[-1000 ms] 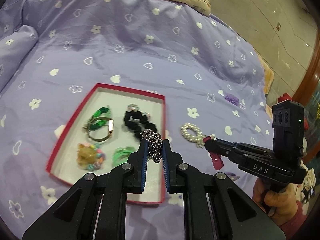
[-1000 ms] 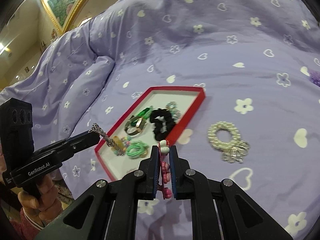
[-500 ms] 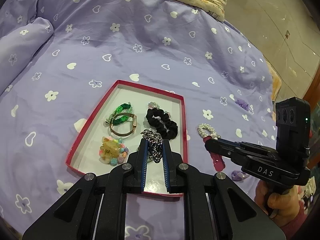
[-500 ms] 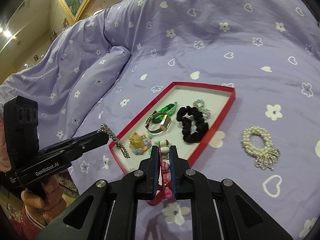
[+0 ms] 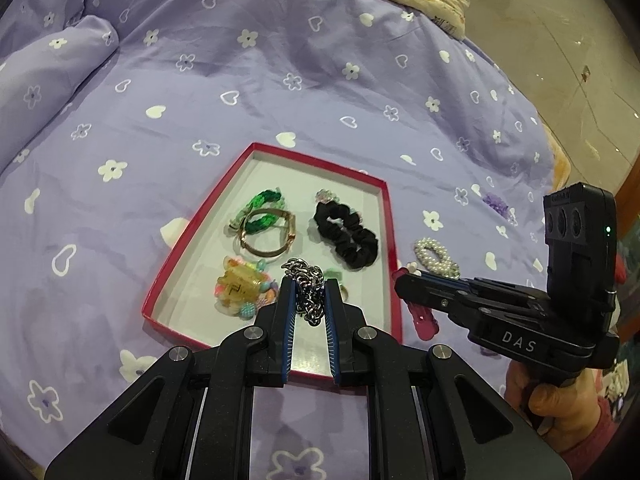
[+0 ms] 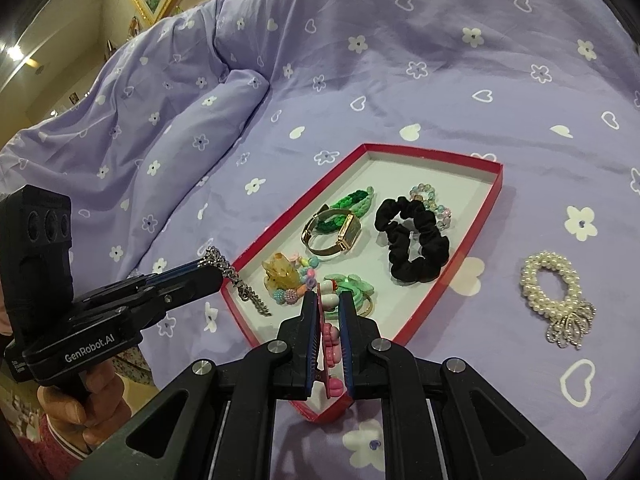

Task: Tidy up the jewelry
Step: 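Carry the silver chain and pink hair clip over the red tray with both tools, then lower and open both tools to drop the chain and pink clip in the tray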

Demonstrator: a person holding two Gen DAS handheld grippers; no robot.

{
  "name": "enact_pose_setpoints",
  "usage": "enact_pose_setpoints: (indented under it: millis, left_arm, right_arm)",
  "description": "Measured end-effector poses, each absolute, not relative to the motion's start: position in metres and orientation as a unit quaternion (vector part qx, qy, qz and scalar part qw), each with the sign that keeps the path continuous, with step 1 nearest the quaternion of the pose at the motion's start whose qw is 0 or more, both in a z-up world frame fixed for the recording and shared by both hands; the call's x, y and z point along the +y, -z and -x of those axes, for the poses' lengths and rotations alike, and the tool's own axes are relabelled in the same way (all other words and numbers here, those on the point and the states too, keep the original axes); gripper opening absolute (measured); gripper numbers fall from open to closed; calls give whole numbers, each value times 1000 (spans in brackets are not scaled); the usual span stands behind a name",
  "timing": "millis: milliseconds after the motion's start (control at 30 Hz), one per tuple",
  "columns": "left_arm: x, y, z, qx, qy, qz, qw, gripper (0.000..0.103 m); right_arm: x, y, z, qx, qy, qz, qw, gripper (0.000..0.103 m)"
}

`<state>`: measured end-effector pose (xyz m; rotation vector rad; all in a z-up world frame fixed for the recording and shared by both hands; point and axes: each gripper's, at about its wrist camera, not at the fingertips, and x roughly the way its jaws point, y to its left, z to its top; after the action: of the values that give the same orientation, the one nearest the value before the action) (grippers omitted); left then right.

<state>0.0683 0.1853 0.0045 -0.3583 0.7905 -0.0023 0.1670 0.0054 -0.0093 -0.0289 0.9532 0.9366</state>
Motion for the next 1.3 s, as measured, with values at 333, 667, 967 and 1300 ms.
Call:
enact_pose_setpoints:
  millis: [333,667,967,1300]
  left_arm:
    - [190,26,-77,412,-5,177,894,12]
    - [192,50,-86,441,-8,166,882,12]
    - [191,64,-90,461,-8,157,873,12]
    - [189,65,-92,465,-11,152,872,13]
  right_arm:
    - [26,34,-174,466,-430,33,772,10]
    - [38,57,-180,488,-421,61,762,10]
    - [45,61,-181,489,-423,78,758,10]
    - [50,63,-180,490,-425,83,756,11]
